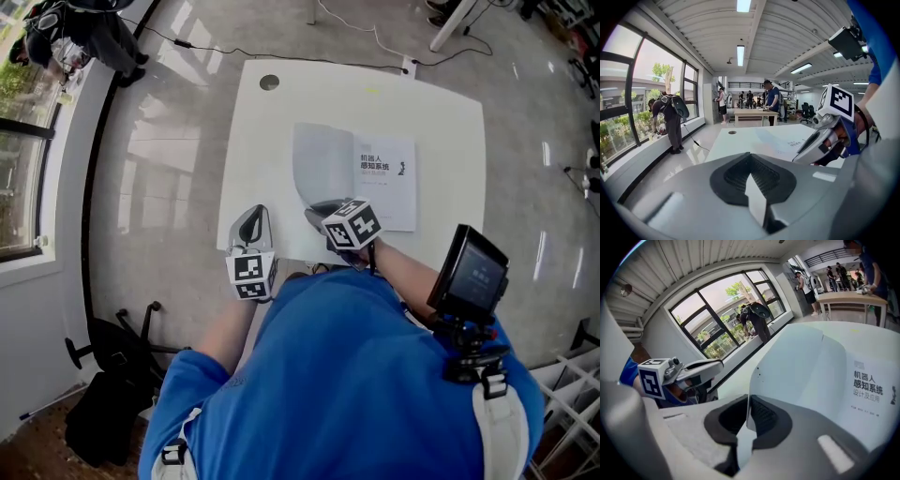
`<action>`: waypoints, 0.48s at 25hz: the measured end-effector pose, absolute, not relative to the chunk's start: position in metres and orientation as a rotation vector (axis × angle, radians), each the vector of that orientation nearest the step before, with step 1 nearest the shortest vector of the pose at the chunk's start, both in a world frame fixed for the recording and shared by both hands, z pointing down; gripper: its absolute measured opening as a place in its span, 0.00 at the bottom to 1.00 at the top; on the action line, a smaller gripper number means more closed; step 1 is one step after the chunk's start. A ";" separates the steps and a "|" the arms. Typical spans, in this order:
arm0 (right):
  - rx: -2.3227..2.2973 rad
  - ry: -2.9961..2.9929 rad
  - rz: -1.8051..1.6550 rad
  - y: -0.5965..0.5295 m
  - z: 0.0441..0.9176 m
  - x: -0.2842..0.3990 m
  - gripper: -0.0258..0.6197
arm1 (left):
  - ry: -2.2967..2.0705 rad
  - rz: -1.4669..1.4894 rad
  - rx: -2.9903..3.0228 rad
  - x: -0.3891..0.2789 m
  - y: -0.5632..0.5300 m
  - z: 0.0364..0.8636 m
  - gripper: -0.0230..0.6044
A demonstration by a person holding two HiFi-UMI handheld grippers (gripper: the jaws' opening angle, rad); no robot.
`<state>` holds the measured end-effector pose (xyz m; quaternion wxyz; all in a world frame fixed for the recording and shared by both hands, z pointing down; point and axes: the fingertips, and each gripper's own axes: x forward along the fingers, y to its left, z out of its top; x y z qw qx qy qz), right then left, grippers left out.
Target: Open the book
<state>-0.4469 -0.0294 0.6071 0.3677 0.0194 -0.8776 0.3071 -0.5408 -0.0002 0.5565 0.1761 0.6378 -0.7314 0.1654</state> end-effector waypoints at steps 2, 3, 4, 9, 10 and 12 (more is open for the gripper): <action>0.055 -2.221 0.762 -0.026 0.622 -0.455 0.07 | -2.063 0.466 1.806 -0.548 0.005 0.562 0.04; 0.057 -2.206 0.744 -0.024 0.628 -0.457 0.07 | -2.061 0.464 1.805 -0.550 0.007 0.564 0.04; 0.058 -2.193 0.720 -0.023 0.633 -0.458 0.08 | -2.062 0.463 1.802 -0.552 0.009 0.565 0.04; 0.056 -2.147 0.579 -0.018 0.650 -0.463 0.09 | -2.071 0.446 1.784 -0.562 0.010 0.567 0.04; 0.058 -2.138 0.562 -0.017 0.653 -0.465 0.09 | -2.072 0.442 1.782 -0.564 0.010 0.567 0.04; 0.065 -2.121 0.538 -0.016 0.657 -0.467 0.11 | -2.072 0.435 1.779 -0.566 0.009 0.568 0.04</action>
